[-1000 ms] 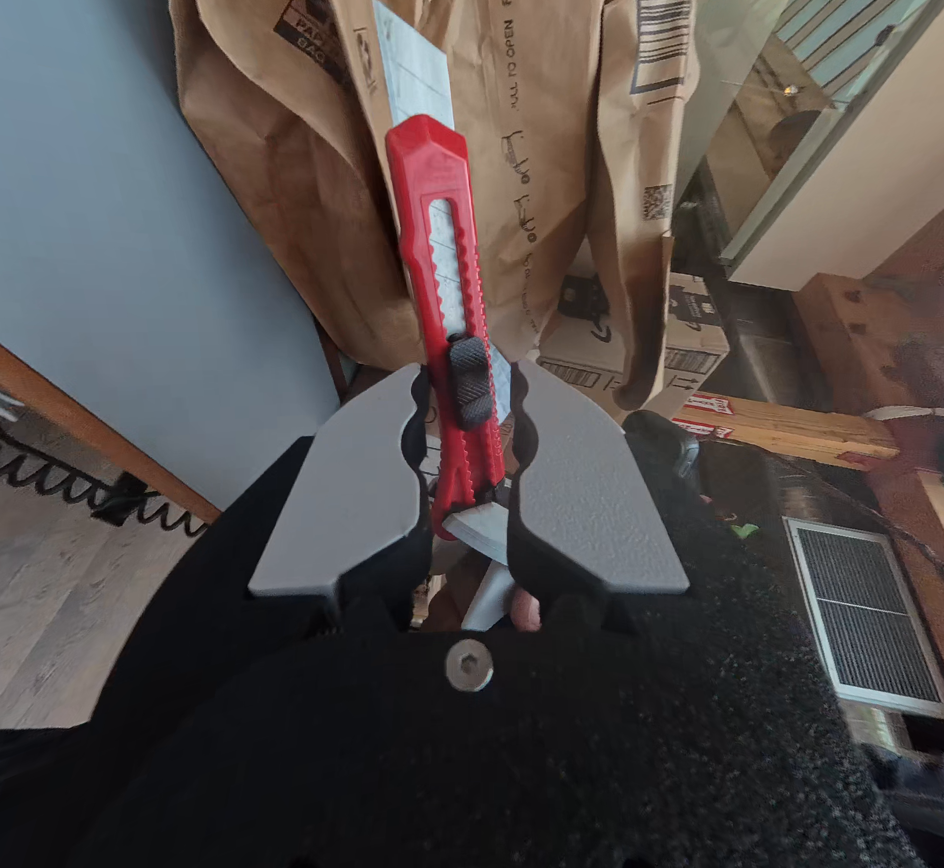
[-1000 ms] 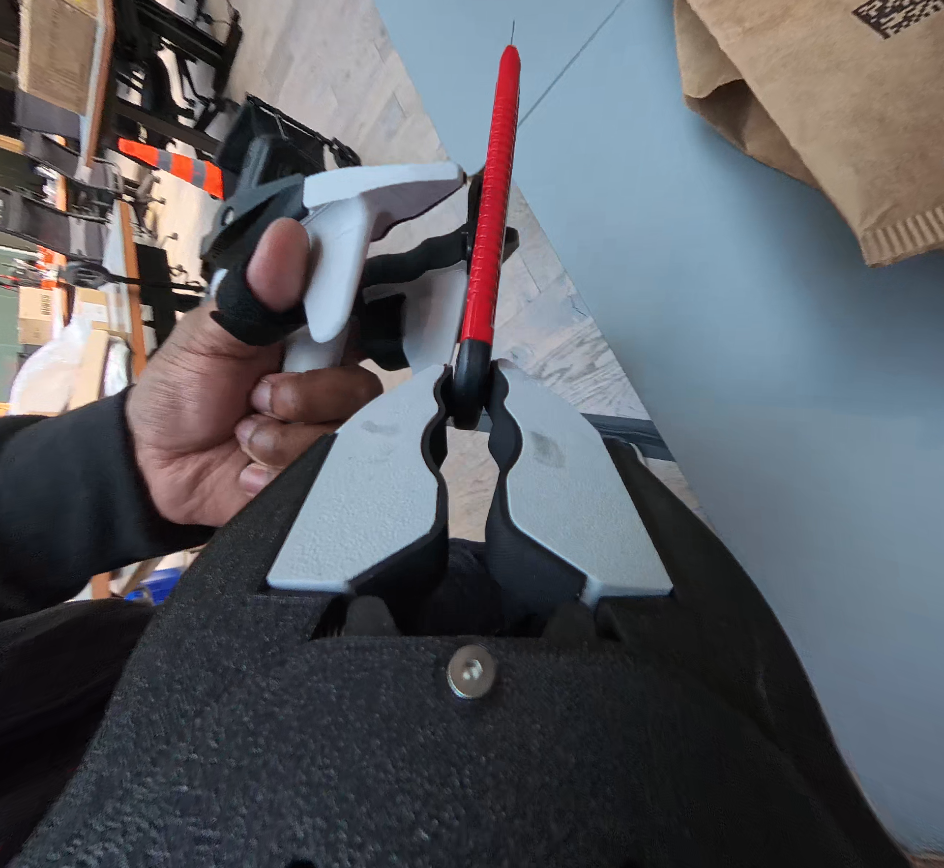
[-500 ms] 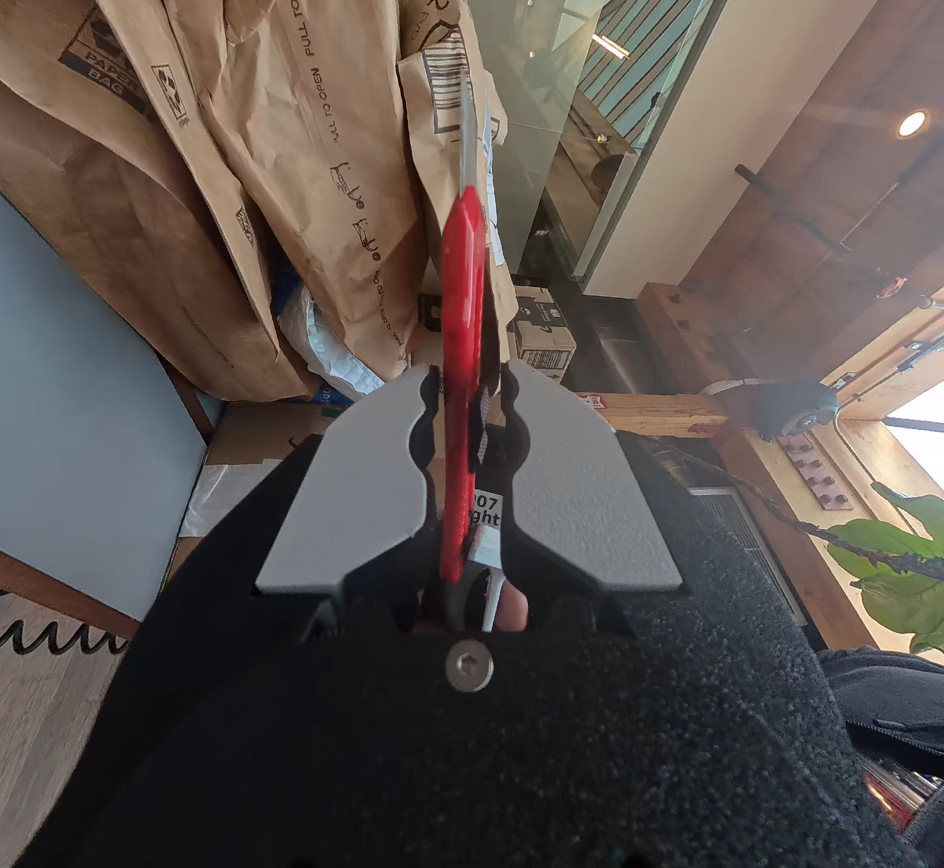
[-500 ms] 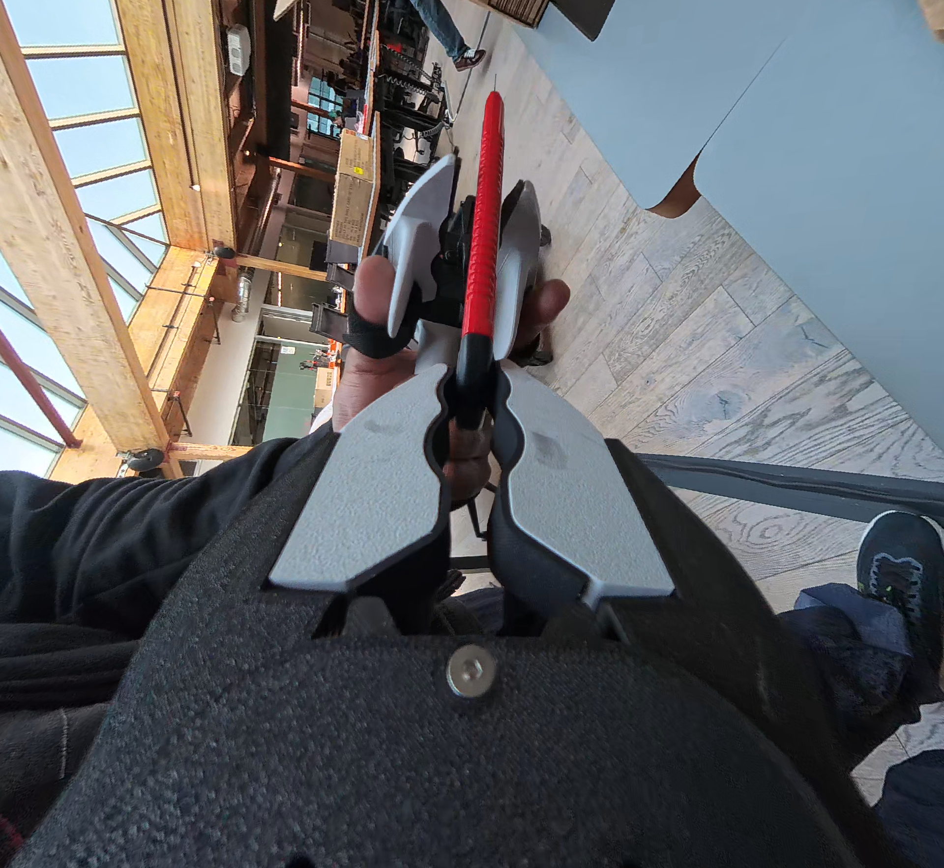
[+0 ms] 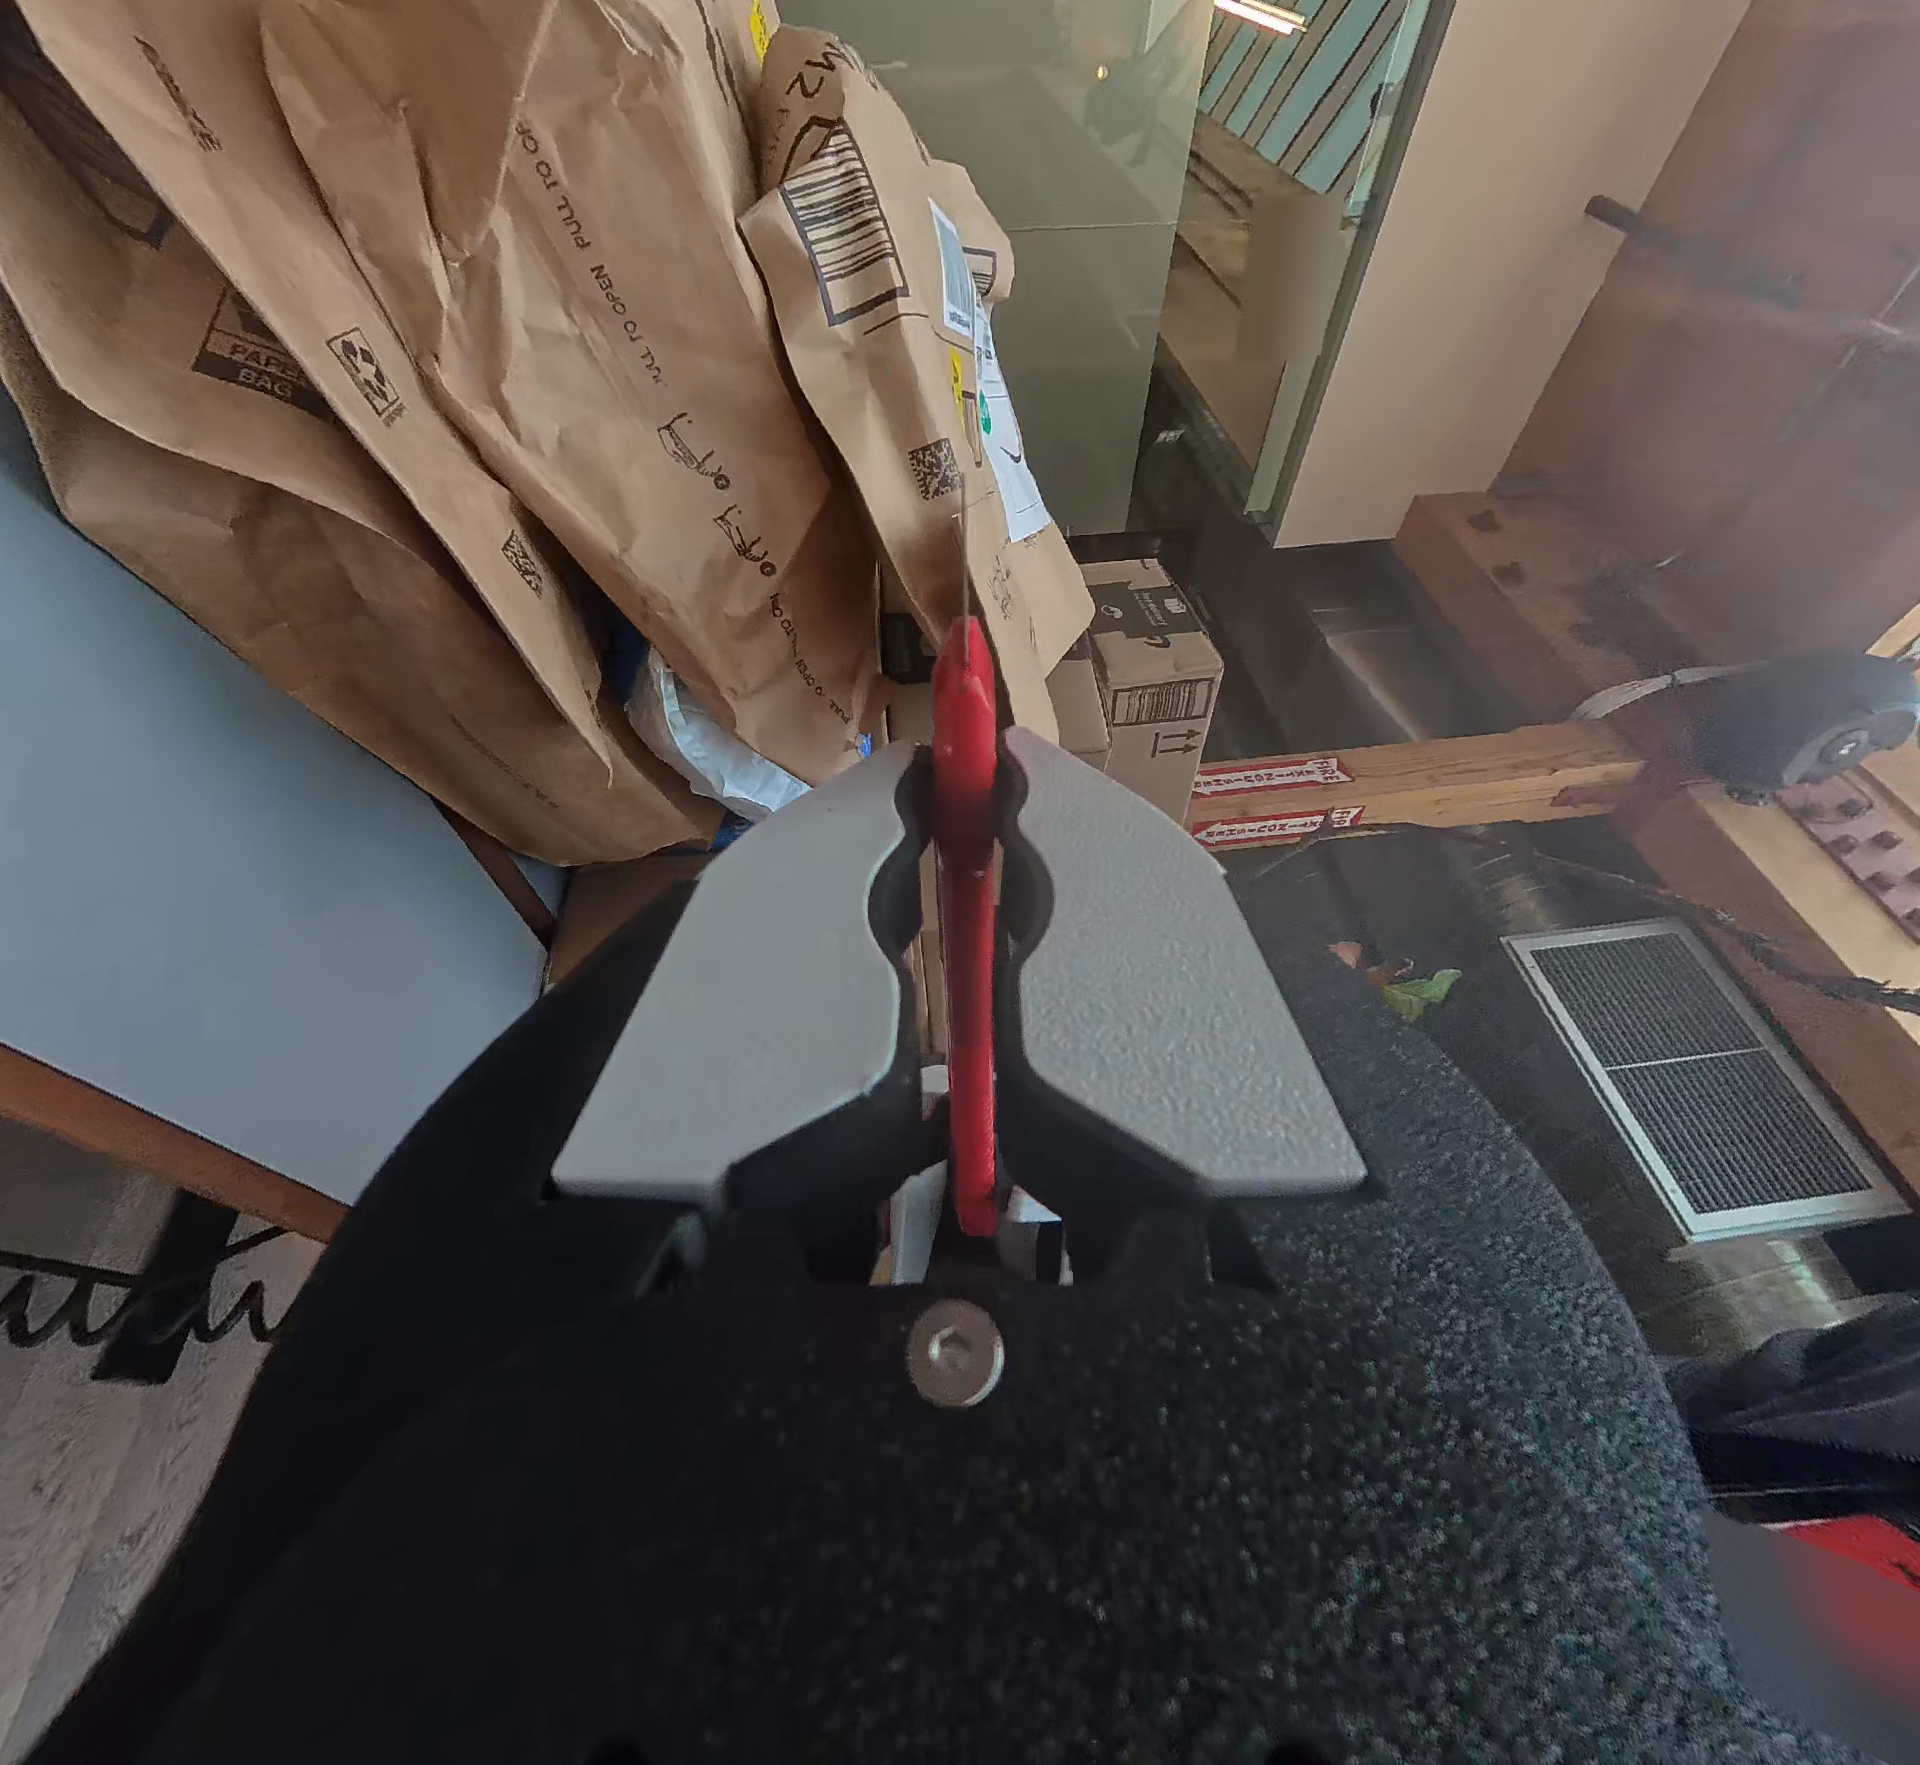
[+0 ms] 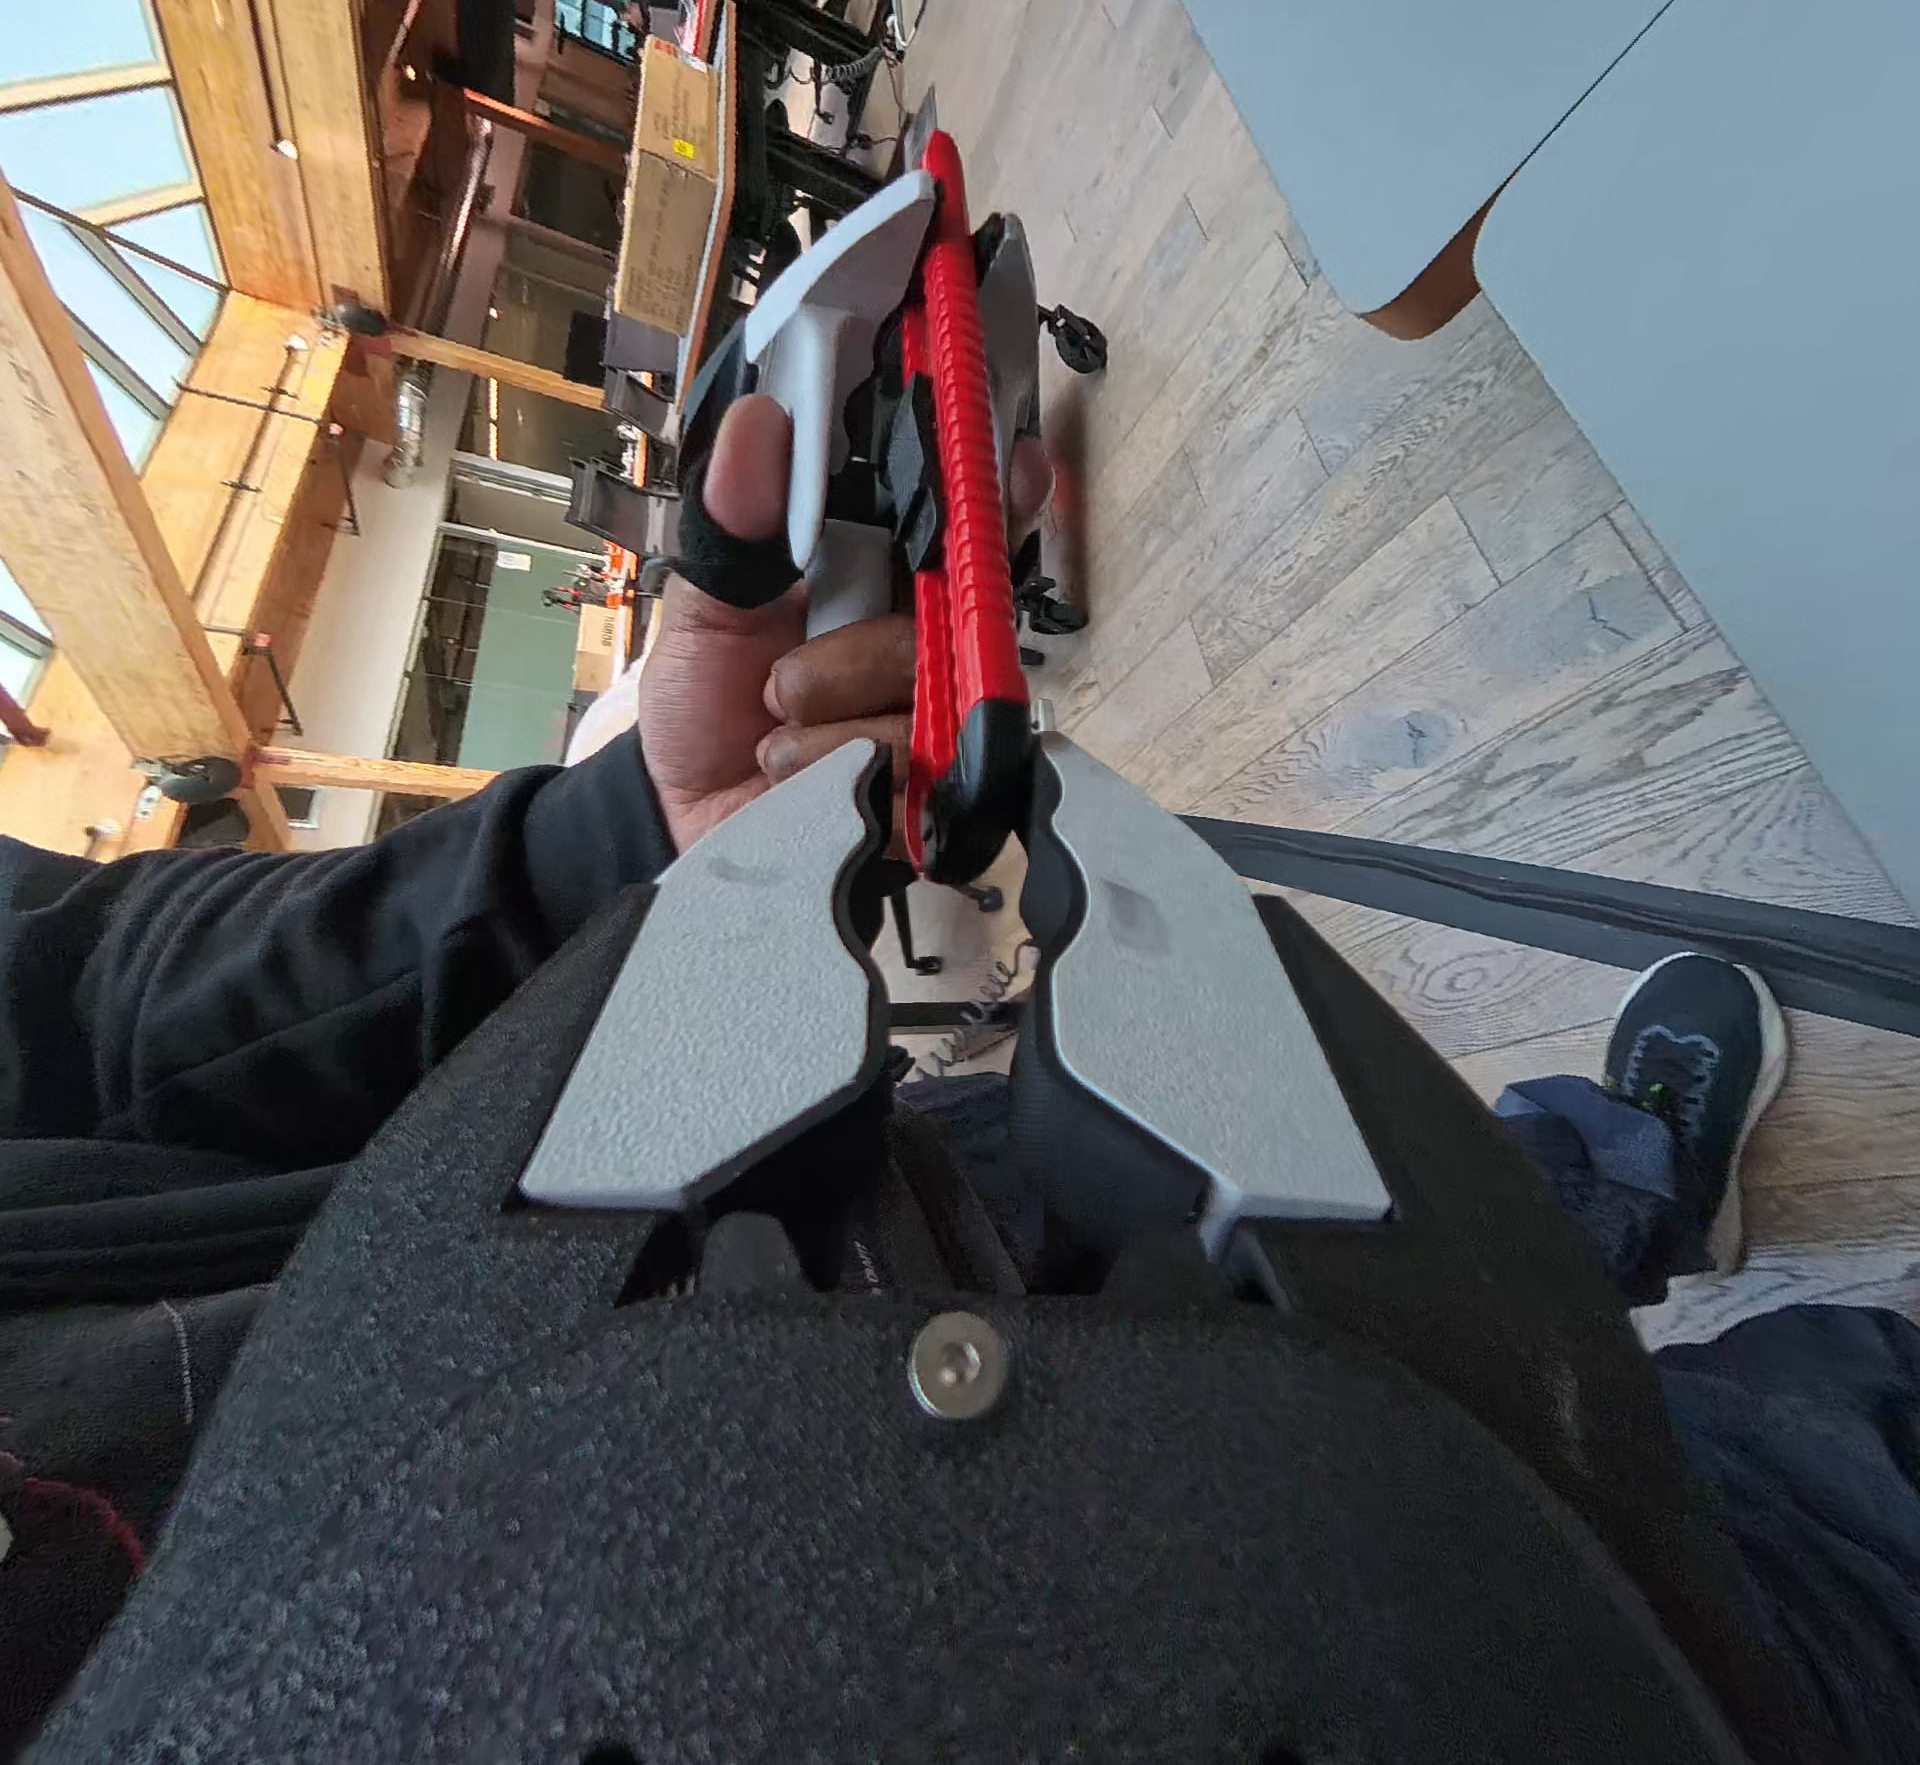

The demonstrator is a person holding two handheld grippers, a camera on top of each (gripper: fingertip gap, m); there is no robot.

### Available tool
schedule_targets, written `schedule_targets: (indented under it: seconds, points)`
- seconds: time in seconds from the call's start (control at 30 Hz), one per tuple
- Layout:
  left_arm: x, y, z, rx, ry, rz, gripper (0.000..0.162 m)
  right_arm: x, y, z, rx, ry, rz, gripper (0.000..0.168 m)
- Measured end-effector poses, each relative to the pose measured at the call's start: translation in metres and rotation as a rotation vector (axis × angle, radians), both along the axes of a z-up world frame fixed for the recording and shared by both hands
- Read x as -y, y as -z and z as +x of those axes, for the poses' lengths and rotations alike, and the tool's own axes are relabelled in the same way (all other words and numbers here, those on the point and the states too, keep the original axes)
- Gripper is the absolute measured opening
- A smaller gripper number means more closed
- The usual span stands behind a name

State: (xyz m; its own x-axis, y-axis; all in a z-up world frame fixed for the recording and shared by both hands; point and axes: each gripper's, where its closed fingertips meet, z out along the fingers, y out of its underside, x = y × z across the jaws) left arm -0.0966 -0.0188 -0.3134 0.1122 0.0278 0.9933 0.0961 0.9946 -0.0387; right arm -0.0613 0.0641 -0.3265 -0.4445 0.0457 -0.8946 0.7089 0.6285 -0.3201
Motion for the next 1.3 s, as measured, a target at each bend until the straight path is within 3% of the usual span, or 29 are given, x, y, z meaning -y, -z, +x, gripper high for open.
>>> schedule_targets:
  seconds: [0.2, 0.43, 0.63, 0.77, 1.3]
  points:
    - [-0.022, -0.016, -0.003, -0.005, 0.099, -0.148, 0.010, 0.009, -0.013, -0.012, -0.174, -0.108, 0.001, 0.040]
    - [-0.046, -0.035, -0.002, -0.081, 0.235, -0.227, 0.010, 0.010, -0.027, 0.001, 0.007, -0.158, -0.050, 0.038]
    - [-0.049, -0.038, 0.000, -0.106, 0.213, -0.187, 0.010, 0.011, -0.031, -0.001, 0.082, -0.094, -0.074, 0.031]
    - [-0.052, -0.039, 0.002, -0.121, 0.211, -0.165, 0.010, 0.009, -0.035, 0.000, 0.110, -0.086, -0.094, 0.017]
    - [-0.062, -0.036, -0.001, -0.119, 0.166, -0.072, 0.009, -0.006, -0.037, -0.004, 0.130, -0.097, -0.075, 0.016]
